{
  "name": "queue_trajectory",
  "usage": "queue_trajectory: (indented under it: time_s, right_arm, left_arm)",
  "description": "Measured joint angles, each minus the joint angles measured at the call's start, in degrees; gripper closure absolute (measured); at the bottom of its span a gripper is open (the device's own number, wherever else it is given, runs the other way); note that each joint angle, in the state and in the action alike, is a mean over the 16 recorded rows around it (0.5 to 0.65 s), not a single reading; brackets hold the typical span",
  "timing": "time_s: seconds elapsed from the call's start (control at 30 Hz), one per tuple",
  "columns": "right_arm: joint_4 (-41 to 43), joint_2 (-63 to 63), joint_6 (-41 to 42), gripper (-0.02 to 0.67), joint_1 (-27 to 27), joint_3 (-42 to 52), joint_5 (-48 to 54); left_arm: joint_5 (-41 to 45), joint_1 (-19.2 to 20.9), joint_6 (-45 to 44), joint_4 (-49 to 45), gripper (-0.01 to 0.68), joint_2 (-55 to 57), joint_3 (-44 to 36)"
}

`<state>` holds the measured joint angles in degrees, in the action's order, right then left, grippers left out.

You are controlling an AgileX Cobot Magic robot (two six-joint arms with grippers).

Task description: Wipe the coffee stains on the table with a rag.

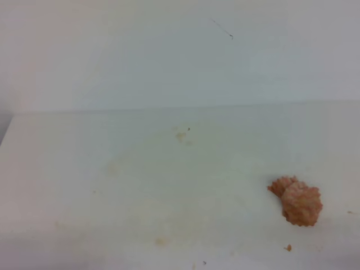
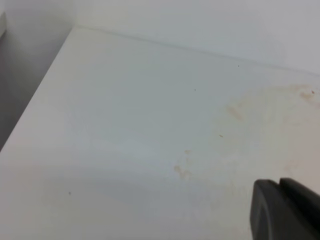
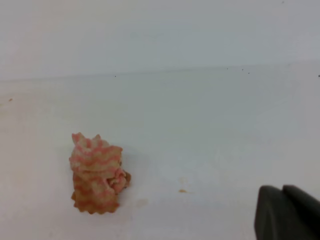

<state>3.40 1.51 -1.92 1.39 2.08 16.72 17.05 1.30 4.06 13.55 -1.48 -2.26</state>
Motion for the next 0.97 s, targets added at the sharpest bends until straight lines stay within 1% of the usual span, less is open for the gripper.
queue_trajectory:
  time_s: [0.97]
  right_arm:
    - [0.00, 0.00, 0.00, 0.652, 0.00, 0.00, 0.00]
  left_arm:
    - [0.00, 0.00, 0.00, 0.00, 0.672, 0.00, 0.00]
